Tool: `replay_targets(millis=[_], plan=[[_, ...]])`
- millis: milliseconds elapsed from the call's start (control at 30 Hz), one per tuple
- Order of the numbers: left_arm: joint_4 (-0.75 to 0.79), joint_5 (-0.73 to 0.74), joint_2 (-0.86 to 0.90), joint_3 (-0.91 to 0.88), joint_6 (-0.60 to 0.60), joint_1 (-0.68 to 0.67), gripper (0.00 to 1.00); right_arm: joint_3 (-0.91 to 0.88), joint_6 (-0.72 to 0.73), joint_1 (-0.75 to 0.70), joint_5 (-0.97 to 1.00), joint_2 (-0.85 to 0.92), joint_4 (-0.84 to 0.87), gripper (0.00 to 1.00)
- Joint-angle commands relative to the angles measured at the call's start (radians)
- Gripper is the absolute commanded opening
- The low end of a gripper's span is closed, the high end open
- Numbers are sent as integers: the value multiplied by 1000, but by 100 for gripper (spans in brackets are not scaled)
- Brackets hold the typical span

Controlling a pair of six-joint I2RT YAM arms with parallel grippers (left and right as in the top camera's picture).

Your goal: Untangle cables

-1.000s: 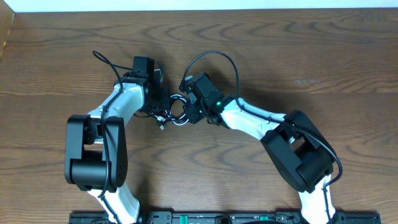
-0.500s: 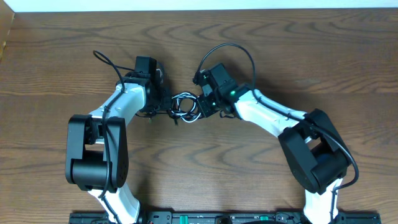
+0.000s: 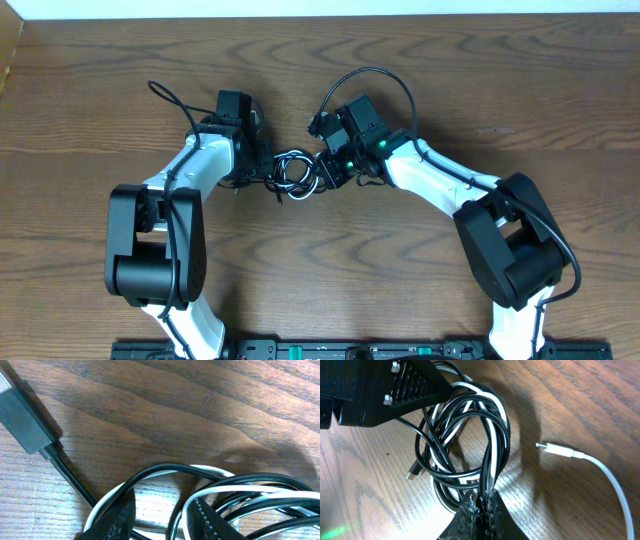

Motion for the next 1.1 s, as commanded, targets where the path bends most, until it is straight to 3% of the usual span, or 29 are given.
replay_targets(millis=[0, 233, 600, 900, 1067], plan=[[-11, -81, 35, -14, -12, 21, 39, -3, -23, -13, 100, -46, -27, 1], [-19, -92, 35, -14, -13, 46, 39, -4, -22, -12, 222, -45, -64, 1], [-34, -106, 35, -14, -54, 109, 39, -4, -23, -8, 252, -45, -68, 4], [-22, 1, 35, -14, -53, 110, 40, -4, -23, -8, 252, -31, -57, 24], [-21, 34, 35, -14, -53, 110, 47, -4, -19, -8, 251, -17, -47, 39]])
